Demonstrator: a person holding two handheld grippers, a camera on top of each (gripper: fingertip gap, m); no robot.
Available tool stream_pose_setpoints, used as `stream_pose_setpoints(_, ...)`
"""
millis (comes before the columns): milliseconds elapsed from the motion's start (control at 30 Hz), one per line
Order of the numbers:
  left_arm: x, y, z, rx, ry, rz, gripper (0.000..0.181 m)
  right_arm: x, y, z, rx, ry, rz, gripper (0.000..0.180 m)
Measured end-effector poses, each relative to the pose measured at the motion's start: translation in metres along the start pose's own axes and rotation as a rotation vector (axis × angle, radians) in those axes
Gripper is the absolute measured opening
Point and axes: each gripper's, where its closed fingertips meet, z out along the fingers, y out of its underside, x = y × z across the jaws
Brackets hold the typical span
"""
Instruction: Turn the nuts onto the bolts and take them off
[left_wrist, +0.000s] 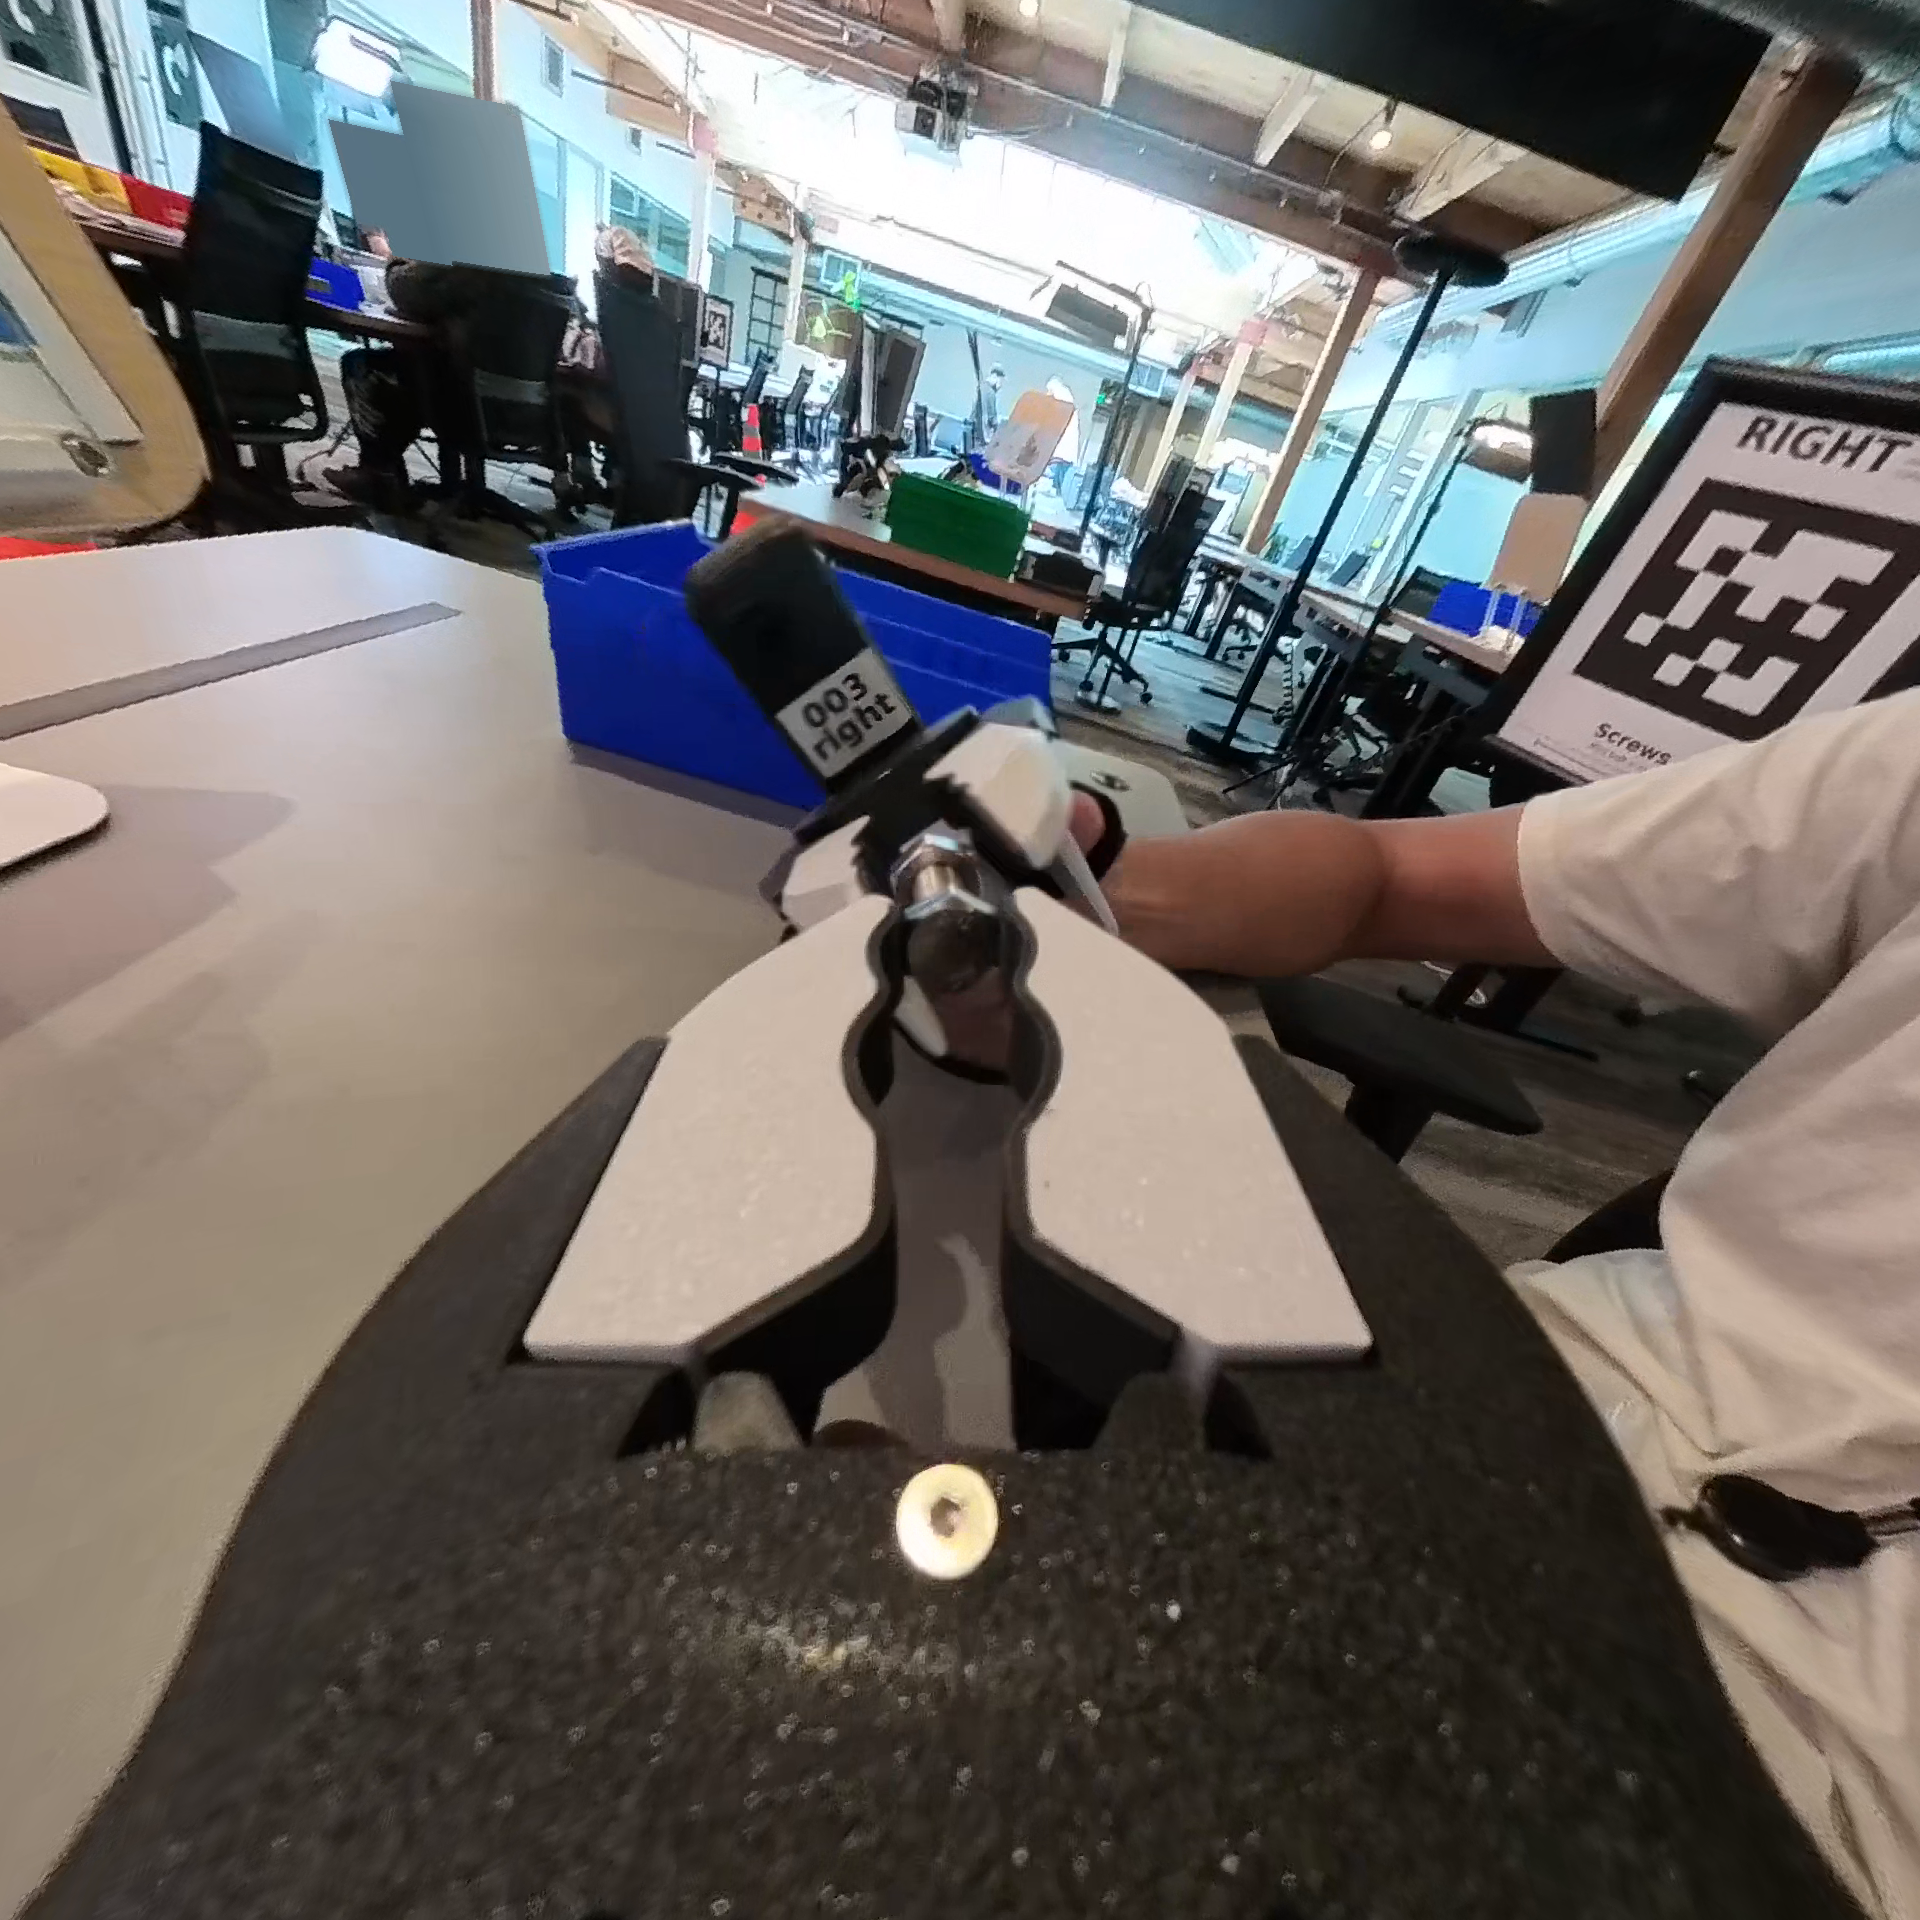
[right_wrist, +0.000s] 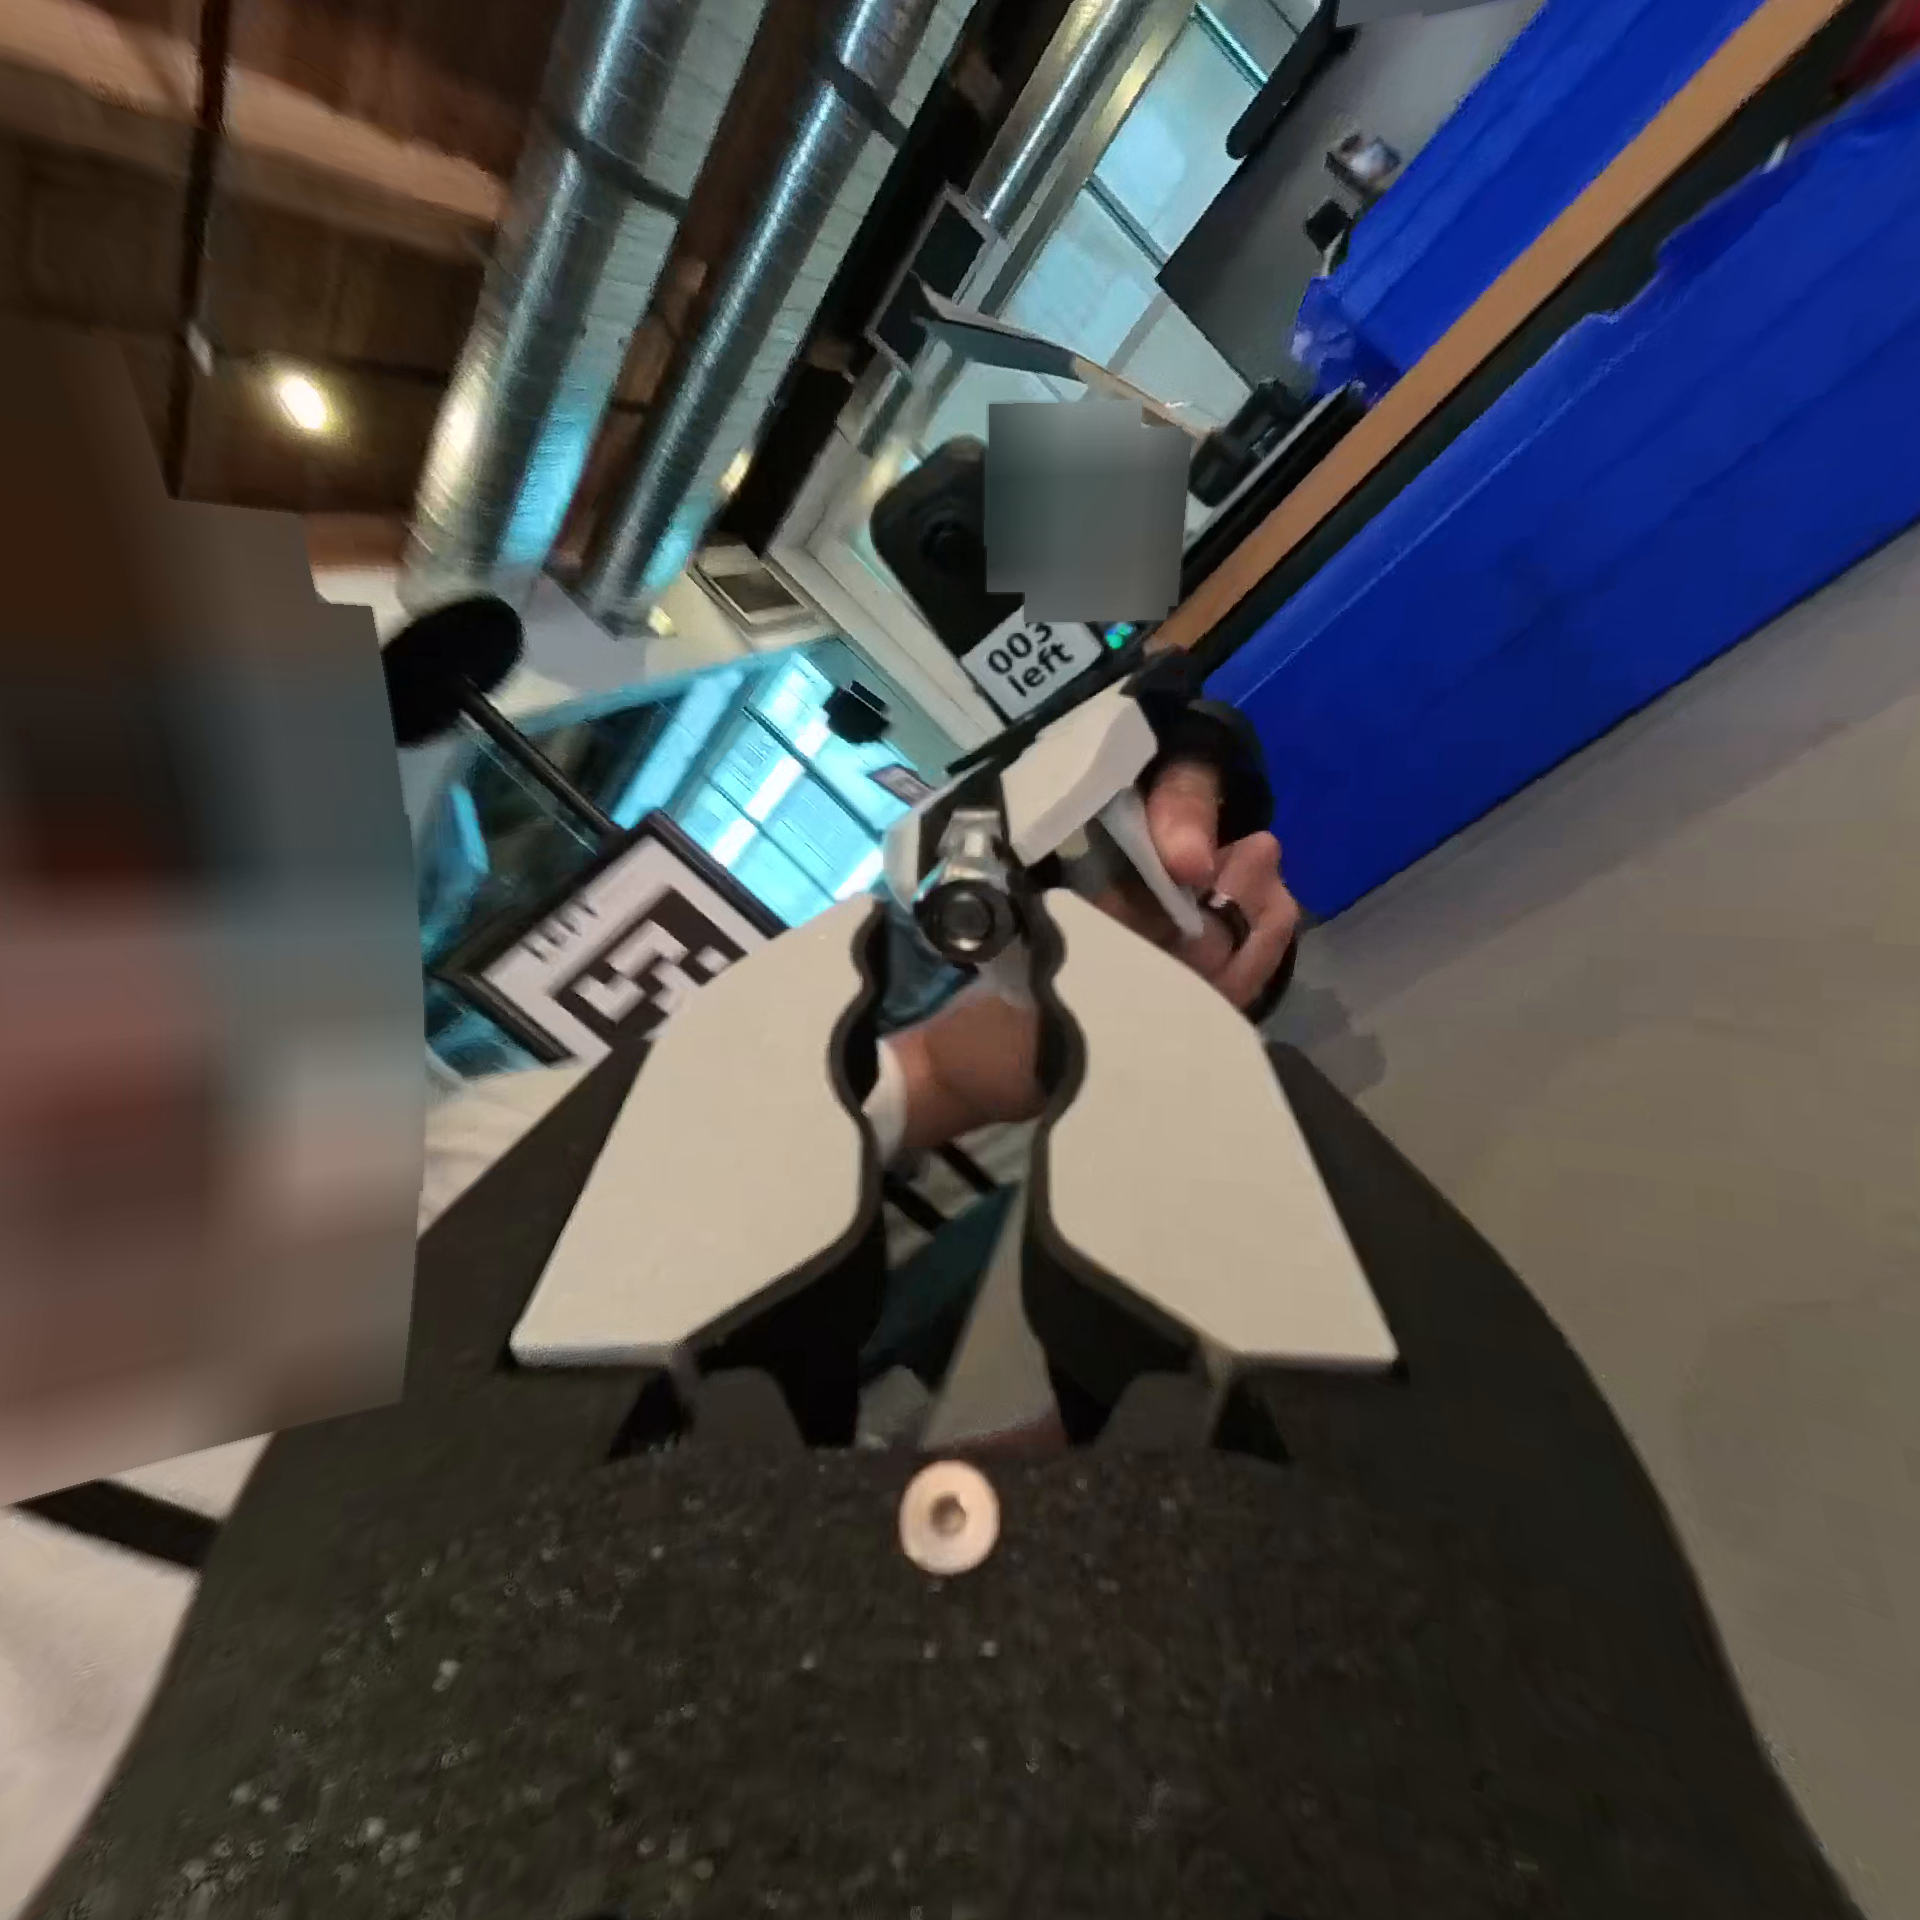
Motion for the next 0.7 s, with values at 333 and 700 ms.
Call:
stream_pose_setpoints(333, 0.006, -0.006, -0.006, 0.050, 0.132, -0.147, 0.016, 0.012, 0.009, -0.015, -0.471, 0.711, -1.812, 0.042)
stream_pose_setpoints(700, 0.020, 0.010, 0.000, -0.013, 0.271, -0.221, 0.016, 0.000, 0.017, -0.005, -0.488, 0.740, -2.137, 0.030)
